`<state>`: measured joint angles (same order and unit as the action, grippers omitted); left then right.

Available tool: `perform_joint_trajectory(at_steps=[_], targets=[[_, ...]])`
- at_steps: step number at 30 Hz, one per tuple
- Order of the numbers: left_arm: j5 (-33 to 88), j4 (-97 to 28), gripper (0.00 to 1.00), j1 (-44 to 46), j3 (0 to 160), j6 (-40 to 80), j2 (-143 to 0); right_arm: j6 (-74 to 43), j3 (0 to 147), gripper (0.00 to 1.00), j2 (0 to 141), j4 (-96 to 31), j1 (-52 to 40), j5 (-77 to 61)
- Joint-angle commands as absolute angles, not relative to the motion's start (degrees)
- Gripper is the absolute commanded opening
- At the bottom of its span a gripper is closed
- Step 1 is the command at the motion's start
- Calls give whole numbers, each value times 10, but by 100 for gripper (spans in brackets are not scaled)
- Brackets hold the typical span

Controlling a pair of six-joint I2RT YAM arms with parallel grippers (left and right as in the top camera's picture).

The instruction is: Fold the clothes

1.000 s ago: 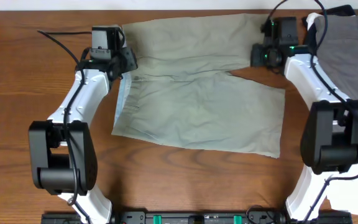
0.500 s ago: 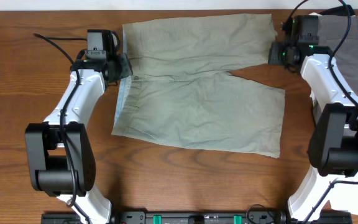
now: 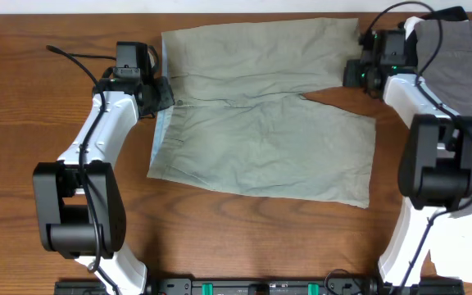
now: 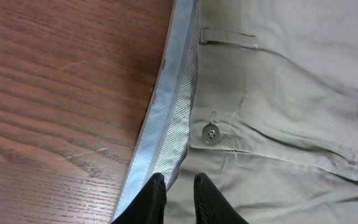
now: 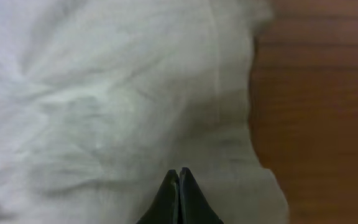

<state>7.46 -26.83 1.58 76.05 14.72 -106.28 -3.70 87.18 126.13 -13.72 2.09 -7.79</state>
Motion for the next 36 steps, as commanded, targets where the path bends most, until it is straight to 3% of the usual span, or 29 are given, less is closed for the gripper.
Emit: perform_joint_trajectory(at_steps=[1,17,24,36], targets=[[68,-272,19,13,760,138,-1046,-18,872,1,1268,-119,21,-98],[68,-272,19,13,758,138,-1056,-72,881,1,1268,-73,14,-145],[68,-272,19,13,754,138,-1061,-64,881,1,1268,-136,11,-143],[68,-272,19,13,754,138,-1061,-62,853,1,1268,-303,11,-23]])
